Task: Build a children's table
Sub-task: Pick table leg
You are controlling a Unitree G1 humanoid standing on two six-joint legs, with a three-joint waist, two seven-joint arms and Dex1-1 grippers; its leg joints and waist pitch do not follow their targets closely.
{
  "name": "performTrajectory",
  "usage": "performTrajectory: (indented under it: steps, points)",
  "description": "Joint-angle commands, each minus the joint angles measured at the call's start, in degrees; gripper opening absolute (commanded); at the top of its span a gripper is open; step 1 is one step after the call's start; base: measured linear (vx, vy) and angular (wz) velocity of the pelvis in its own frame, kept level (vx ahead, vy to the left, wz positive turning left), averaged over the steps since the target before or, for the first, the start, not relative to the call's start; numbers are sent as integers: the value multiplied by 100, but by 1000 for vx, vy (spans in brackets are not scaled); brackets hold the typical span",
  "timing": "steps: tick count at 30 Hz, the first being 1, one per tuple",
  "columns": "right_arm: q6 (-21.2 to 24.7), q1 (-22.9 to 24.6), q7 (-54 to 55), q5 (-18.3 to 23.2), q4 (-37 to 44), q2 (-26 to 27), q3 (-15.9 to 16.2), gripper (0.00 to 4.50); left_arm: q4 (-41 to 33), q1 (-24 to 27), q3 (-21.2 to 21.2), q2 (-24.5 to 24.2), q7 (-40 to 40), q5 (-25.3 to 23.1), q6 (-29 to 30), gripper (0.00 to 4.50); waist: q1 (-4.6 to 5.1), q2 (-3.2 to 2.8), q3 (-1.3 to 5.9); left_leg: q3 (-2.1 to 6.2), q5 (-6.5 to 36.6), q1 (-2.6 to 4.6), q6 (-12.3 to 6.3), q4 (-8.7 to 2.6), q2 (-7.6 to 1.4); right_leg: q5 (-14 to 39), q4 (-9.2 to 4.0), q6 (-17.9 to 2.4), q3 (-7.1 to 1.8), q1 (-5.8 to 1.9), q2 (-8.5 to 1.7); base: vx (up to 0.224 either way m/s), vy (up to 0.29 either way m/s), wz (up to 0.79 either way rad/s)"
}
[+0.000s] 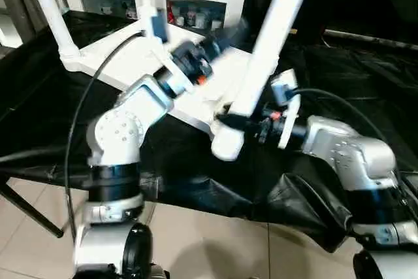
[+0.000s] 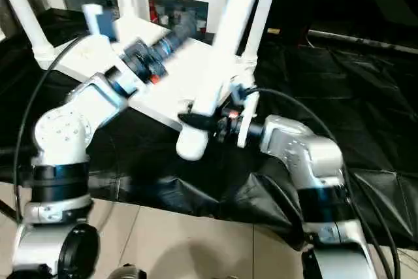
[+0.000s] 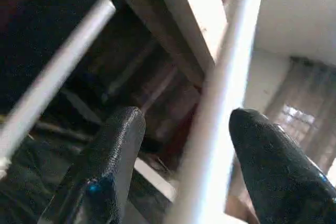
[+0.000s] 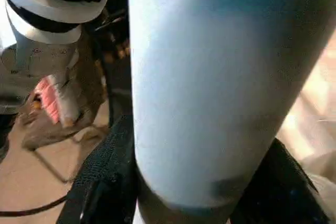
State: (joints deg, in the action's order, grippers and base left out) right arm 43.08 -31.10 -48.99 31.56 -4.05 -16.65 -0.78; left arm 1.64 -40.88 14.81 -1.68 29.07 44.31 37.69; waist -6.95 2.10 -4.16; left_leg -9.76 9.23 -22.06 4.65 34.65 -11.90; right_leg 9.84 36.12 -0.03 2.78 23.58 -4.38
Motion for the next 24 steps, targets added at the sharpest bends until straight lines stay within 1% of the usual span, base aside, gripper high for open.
performTrajectory:
  steps: [1, 2, 3, 4, 5, 6, 7, 8, 9, 10, 11, 12, 13, 14, 15, 16, 17, 18, 19, 20, 21, 22, 23, 24]
  points:
    - [-244, 74, 489, -229, 262, -48, -232, 191, -107, 192, -165, -246, -233, -572, -228, 304, -5, -93, 493, 25, 1066, 91, 166, -388, -64, 914, -445, -966, -158, -356, -258, 0, 0, 0]
    - [-464, 151, 955, -639, 263, -66, -213, 191, -98, 383, -384, -536, -374, -1148, -519, 304, 15, -85, 499, 6, 1094, 103, 188, -383, -32, 1094, -440, -839, -162, -354, -237, 0, 0, 0]
    - [-712, 248, 1440, -1091, 260, -90, -164, 191, -68, 573, -590, -833, -591, -1709, -683, 304, 45, -121, 494, 11, 1115, 100, 251, -391, -32, 1343, -457, -677, -166, -335, -236, 0, 0, 0]
    - [-949, 397, 1794, -1388, 301, -51, -157, 191, -117, 820, -781, -1080, -719, -2214, -960, 304, 28, -139, 497, 28, 1128, 110, 294, -408, -50, 1476, -478, -583, -164, -318, -255, 0, 0, 0]
    - [-1160, 544, 2092, -1634, 353, -6, -156, 191, -178, 1051, -939, -1289, -827, -2641, -1201, 304, 60, -134, 499, 25, 1139, 112, 387, -408, -46, 1589, -484, -416, -169, -301, -240, 0, 0, 0]
    - [-1545, 924, 2509, -2079, 537, 39, -62, 191, -333, 1453, -1065, -1489, -1121, -3148, -1408, 304, 78, -140, 503, 19, 1177, 109, 426, -414, -47, 1669, -502, -312, -175, -290, -235, 0, 0, 0]
    - [-1678, 1191, 2678, -2262, 693, 69, 11, 191, -426, 1701, -1077, -1529, -1222, -3336, -1590, 304, 97, -145, 506, 7, 1243, 121, 444, -413, -42, 1671, -499, -283, -176, -276, -222, 0, 0, 0]
    - [-1728, 1390, 2822, -2344, 812, 143, 30, 191, -469, 1878, -1057, -1526, -1263, -3437, -1764, 304, 99, -159, 511, 20, 1248, 115, 432, -423, -46, 1622, -491, -317, -176, -286, -227, 0, 0, 0]
    - [-1715, 1580, 2996, -2352, 926, 287, -18, 191, -491, 2030, -1014, -1498, -1392, -3510, -1822, 304, 110, -153, 513, 9, 1276, 120, 377, -423, -49, 1490, -500, -402, -182, -263, -207, 0, 0, 0]
    - [-1725, 1672, 3070, -2328, 967, 362, -47, 191, -512, 2109, -1010, -1479, -1427, -3522, -1843, 304, 109, -162, 504, 11, 1359, 129, 357, -432, -53, 1501, -502, -444, -181, -251, -202, 0, 0, 0]
    - [-1757, 1807, 3203, -2316, 1025, 471, -84, 191, -546, 2223, -1031, -1468, -1469, -3563, -1882, 304, 125, -173, 493, 20, 1581, 127, 316, -451, -51, 1640, -506, -529, -176, -240, -207, 0, 0, 0]
    - [-1871, 2018, 3519, -2353, 1039, 675, -143, 191, -562, 2370, -1195, -1503, -1511, -3712, -1988, 304, 123, -169, 472, 28, 1832, 150, 300, -464, -58, 1879, -539, -538, -175, -206, -212, 0, 0, 0]
    - [-1926, 2089, 3645, -2376, 1018, 754, -163, 191, -555, 2409, -1286, -1528, -1506, -3782, -2046, 304, 126, -179, 454, 36, 1997, 148, 304, -477, -58, 2080, -568, -480, -180, -184, -223, 0, 0, 0]
    - [-2067, 2143, 3866, -2456, 951, 862, -189, 191, -503, 2417, -1333, -1494, -1562, -3816, -2150, 304, 137, -220, 447, 45, 2100, 152, 326, -480, -51, 2178, -565, -460, -178, -178, -220, 0, 0, 0]
    - [-2067, 2143, 3866, -2456, 951, 862, -189, 191, -503, 2417, -1333, -1494, -1562, -3816, -2150, 304, 161, -193, 437, 45, 2252, 166, 339, -479, -39, 2399, -608, -373, -171, -159, -214, 0, 0, 0]
    - [-2183, 2167, 4003, -2495, 892, 943, -218, 191, -439, 2402, -1361, -1467, -1617, -3844, -2218, 304, 161, -186, 442, 39, 2279, 165, 323, -472, -28, 2473, -617, -339, -180, -162, -232, 0, 0, 0]
    - [-2417, 2231, 4156, -2585, 844, 1074, -197, 191, -344, 2424, -1403, -1386, -1701, -3949, -2348, 304, 176, -247, 435, 8, 2260, 130, 201, -454, 3, 2650, -668, -314, -232, -172, -313, 0, 0, 0]
    - [-2456, 2239, 4180, -2579, 848, 1120, -201, 191, -314, 2426, -1413, -1356, -1729, -3991, -2387, 304, 151, -221, 450, -20, 2013, 65, -44, -400, 44, 2952, -725, -253, -312, -246, -464, 0, 0, 0]
    - [-2453, 2256, 4191, -2572, 885, 1184, -212, 191, -279, 2443, -1398, -1299, -1763, -4046, -2447, 304, 139, -233, 453, -18, 1844, 45, -172, -353, 42, 3098, -768, -229, -375, -259, -554, 0, 0, 0]
    - [-2437, 2256, 4136, -2579, 906, 1169, -180, 191, -232, 2456, -1377, -1255, -1795, -4057, -2518, 304, 86, -160, 463, 35, 1444, -45, -501, -179, 52, 3449, -854, -133, -540, -339, -821, -16, 62, -5]
    - [-2422, 2251, 4082, -2588, 926, 1146, -144, 191, -172, 2461, -1372, -1226, -1927, -4145, -2537, 304, 37, -154, 454, 163, 1120, -137, -716, 64, 10, 4042, -960, -37, -722, -389, -1176, -16, 62, -5]
    - [-2405, 2258, 4068, -2591, 945, 1143, -127, 191, -127, 2477, -1382, -1198, -2007, -4209, -2564, 304, 18, -157, 460, 220, 1013, -150, -740, 89, -21, 4212, -975, -55, -727, -390, -1221, -11, 99, -11]
    - [-2407, 2277, 4089, -2593, 968, 1153, -111, 191, -102, 2500, -1399, -1179, -2064, -4248, -2596, 304, 61, -234, 441, 268, 968, -148, -769, -148, -59, 3932, -904, -303, -528, -358, -976, -7, 122, -9]
    - [-2422, 2287, 4108, -2592, 976, 1161, -102, 191, -92, 2516, -1424, -1175, -2108, -4291, -2614, 304, 214, -364, 464, 191, 1368, 33, -593, -443, -68, 3023, -651, -538, -166, -199, -335, -7, 122, -9]
